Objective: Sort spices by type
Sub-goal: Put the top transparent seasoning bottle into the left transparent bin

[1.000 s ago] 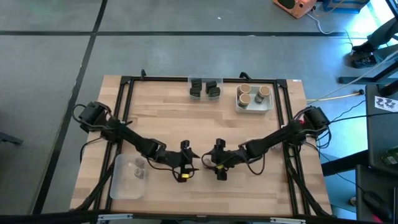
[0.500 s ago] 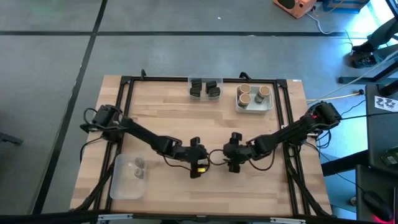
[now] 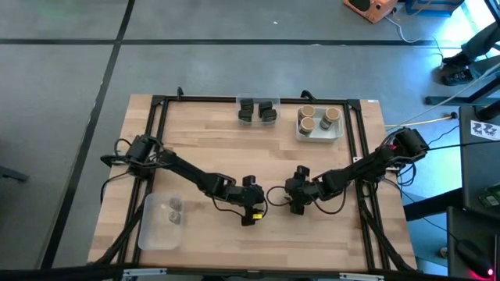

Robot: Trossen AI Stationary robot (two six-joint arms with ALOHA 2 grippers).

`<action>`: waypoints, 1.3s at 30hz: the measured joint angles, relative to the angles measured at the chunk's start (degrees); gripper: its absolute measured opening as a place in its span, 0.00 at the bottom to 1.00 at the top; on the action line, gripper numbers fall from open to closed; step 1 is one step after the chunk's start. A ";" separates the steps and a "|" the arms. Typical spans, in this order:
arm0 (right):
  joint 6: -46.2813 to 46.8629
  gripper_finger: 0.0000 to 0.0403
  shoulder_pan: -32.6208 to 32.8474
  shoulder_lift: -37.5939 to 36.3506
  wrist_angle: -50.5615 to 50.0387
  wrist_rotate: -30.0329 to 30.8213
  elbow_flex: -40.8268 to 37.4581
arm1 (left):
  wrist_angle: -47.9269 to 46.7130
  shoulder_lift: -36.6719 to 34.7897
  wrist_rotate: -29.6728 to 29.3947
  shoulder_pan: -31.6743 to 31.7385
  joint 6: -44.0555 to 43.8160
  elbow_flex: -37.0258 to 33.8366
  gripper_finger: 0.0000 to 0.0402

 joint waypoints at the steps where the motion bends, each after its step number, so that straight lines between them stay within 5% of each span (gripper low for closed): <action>1: -0.05 0.76 0.01 0.00 0.05 0.00 0.00 | -0.12 0.00 0.02 0.00 0.09 0.03 0.59; 10: -0.61 0.76 0.01 0.00 1.01 0.04 0.00 | -2.48 -0.57 0.33 -0.02 1.00 0.07 0.40; 21: -0.63 0.76 0.01 0.00 1.19 0.50 0.02 | -16.88 -8.67 -1.07 -2.95 -1.15 2.46 0.40; 29: -0.65 0.76 -0.01 0.00 1.55 2.58 0.02 | -31.76 -20.56 -10.47 -12.27 -11.07 2.54 0.40; 39: -0.66 0.76 -0.07 0.00 3.90 5.18 0.02 | -47.28 -28.39 -14.21 -27.87 -29.42 2.54 0.40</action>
